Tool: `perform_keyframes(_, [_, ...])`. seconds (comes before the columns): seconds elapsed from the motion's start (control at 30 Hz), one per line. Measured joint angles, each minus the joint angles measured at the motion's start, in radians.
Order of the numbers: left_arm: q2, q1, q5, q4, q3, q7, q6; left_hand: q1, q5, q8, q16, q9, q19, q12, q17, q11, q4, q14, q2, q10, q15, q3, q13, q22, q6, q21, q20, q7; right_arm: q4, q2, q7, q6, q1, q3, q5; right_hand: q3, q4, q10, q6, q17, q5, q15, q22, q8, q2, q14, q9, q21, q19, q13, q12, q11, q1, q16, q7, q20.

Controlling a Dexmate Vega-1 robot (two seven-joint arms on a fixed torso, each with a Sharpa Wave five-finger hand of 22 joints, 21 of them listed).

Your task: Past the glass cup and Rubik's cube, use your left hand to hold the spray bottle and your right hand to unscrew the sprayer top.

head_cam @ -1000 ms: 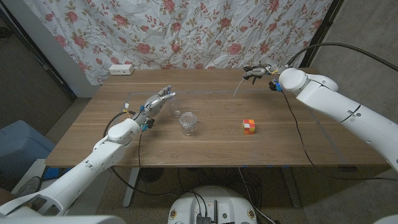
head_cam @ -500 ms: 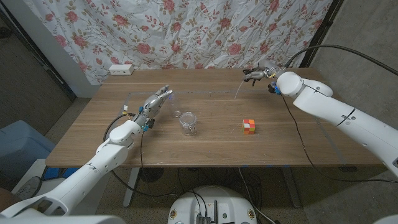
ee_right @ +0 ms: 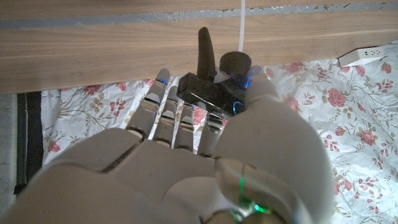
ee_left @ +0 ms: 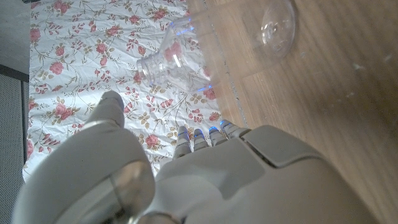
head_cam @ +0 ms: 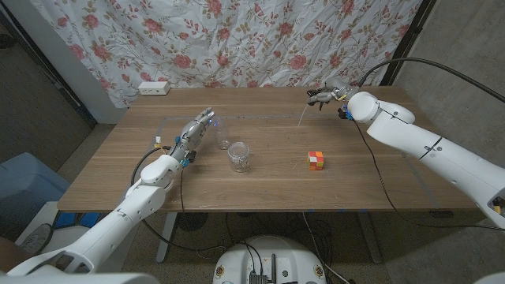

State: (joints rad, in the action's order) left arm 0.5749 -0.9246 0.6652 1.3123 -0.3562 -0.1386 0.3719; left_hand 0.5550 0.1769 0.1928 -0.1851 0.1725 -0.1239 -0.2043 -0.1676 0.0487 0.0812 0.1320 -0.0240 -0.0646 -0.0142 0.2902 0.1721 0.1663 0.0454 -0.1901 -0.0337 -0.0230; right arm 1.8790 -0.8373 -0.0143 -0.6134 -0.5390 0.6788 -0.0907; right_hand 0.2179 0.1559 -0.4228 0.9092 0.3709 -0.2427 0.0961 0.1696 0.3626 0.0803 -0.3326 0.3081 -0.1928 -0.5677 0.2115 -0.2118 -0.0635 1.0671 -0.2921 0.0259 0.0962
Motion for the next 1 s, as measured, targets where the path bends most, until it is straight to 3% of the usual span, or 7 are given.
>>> perform_keyframes(0.6, [-0.035, -0.001, 0.017, -0.026, 0.010, 0.018, 0.022, -0.042, 0.005, 0.000, 0.000, 0.000, 0.027, 0.000, 0.000, 0.002, -0.008, -0.033, -0.051, 0.035, -0.008, 0.008, 0.000, 0.000, 0.050, 0.000, 0.002, 0.000, -0.070, 0.038, 0.036, 0.005, 0.026, 0.024, -0.029, -0.003, -0.003, 0.000, 0.000, 0.000, 0.000, -0.005, 0.000, -0.004, 0.000, 0.006, 0.001, 0.000, 0.000, 0.000, 0.000, 0.000, 0.000, 0.000, 0.000, 0.000])
perform_keyframes(0.67, [-0.036, -0.002, 0.016, -0.026, 0.011, 0.025, 0.023, -0.044, 0.005, 0.000, 0.000, 0.000, 0.028, 0.000, 0.000, 0.005, -0.008, -0.034, -0.056, 0.038, -0.009, 0.008, 0.000, 0.000, 0.050, 0.000, 0.003, 0.000, -0.082, 0.043, 0.040, 0.005, 0.029, 0.027, -0.030, -0.003, -0.003, 0.000, 0.023, 0.000, 0.000, -0.005, 0.000, -0.007, -0.015, 0.006, 0.001, 0.000, 0.000, 0.000, 0.000, 0.000, -0.016, 0.000, 0.023, 0.000])
perform_keyframes(1.0, [-0.035, -0.015, 0.007, -0.011, 0.016, 0.051, 0.023, -0.058, 0.005, 0.000, 0.000, 0.000, 0.033, 0.000, 0.000, 0.005, -0.010, -0.045, -0.070, 0.048, -0.009, 0.010, 0.000, 0.000, 0.070, 0.000, -0.002, 0.002, -0.116, 0.058, 0.054, 0.007, 0.038, 0.035, -0.031, -0.005, -0.005, 0.003, 0.023, 0.000, 0.003, -0.005, 0.000, -0.004, -0.010, 0.006, -0.004, 0.000, 0.004, 0.000, 0.000, 0.003, -0.021, -0.001, 0.023, -0.004])
